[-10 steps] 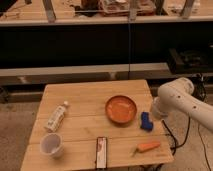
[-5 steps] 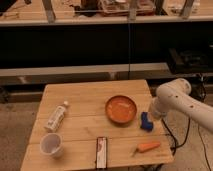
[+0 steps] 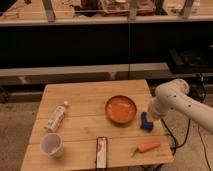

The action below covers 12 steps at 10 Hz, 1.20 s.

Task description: Push the ceramic bowl across the table

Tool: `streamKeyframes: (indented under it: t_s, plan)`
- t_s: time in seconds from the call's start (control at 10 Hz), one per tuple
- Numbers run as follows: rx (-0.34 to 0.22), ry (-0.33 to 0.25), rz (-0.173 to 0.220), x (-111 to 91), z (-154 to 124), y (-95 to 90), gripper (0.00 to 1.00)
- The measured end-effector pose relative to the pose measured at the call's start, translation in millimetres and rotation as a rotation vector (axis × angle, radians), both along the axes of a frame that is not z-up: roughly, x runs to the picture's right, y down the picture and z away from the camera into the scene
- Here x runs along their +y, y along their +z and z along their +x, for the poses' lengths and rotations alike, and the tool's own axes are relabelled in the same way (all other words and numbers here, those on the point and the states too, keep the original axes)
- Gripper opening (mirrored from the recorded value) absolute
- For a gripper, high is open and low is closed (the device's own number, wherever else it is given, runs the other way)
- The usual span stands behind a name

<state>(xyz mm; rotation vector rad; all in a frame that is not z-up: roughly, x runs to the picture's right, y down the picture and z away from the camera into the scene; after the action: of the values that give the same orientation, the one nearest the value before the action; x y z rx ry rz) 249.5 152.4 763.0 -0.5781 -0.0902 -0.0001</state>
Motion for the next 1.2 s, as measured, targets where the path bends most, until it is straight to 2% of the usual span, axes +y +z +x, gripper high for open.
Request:
streamKeyframes:
  t_s: [1.2]
  plan:
    - [-0.041,-0.022,-0.013,12,-7,33.4,0.03]
